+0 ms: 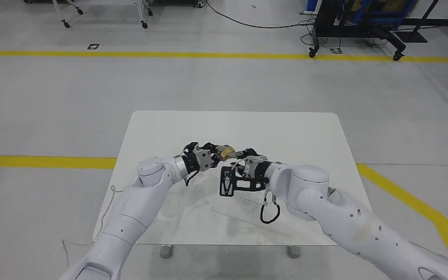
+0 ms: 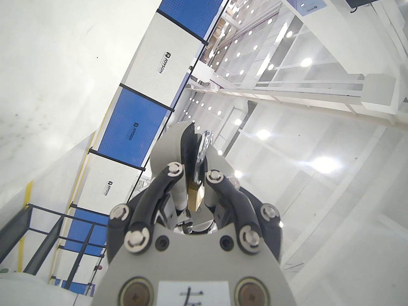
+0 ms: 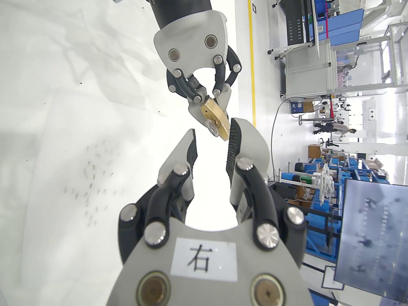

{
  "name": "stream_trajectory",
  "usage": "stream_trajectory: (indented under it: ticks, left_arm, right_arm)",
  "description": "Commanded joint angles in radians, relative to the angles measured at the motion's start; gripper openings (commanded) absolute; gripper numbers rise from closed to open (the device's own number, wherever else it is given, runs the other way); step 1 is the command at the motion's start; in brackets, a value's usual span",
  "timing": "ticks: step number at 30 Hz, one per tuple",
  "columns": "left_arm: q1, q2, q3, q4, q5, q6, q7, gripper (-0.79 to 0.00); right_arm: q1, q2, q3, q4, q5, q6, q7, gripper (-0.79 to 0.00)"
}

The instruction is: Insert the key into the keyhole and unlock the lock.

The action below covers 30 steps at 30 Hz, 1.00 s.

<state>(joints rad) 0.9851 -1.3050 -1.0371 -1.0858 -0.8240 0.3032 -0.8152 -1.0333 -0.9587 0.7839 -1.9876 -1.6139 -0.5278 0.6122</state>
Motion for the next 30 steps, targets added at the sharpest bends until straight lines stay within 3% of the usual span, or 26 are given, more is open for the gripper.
stream_trajectory:
  ticks: [1, 3, 14, 16, 22, 28, 30]
  left_arm:
    - [-0.002, 0.000, 0.003, 0.001, 0.008, -0.003, -0.003, -0.785]
    - [-0.002, -0.001, 0.004, 0.001, 0.014, -0.007, -0.002, -0.785]
    - [0.003, -0.001, 0.006, -0.012, 0.038, -0.020, 0.006, -0.785]
    - [0.005, 0.000, 0.005, -0.014, 0.039, -0.020, 0.006, -0.785]
    - [0.010, 0.001, -0.001, -0.021, 0.041, -0.025, 0.006, -0.785]
    - [0.016, 0.002, -0.005, -0.029, 0.045, -0.025, 0.007, -0.785]
    - [0.017, 0.002, -0.007, -0.030, 0.044, -0.025, 0.005, -0.785]
  right_arm:
    - [0.000, -0.003, 0.002, 0.003, 0.003, -0.003, 0.000, -0.606]
    - [0.001, -0.006, -0.001, 0.006, -0.003, -0.009, 0.005, -0.665]
    - [0.013, -0.032, -0.017, 0.033, 0.011, -0.008, 0.032, -0.723]
    - [0.015, -0.037, -0.015, 0.038, 0.018, -0.003, 0.040, -0.714]
    - [0.011, -0.043, -0.004, 0.031, 0.012, -0.006, 0.054, -0.591]
    - [0.003, -0.050, -0.004, 0.034, -0.005, -0.015, 0.064, -0.628]
    - [0.003, -0.054, -0.005, 0.041, 0.001, -0.014, 0.070, -0.686]
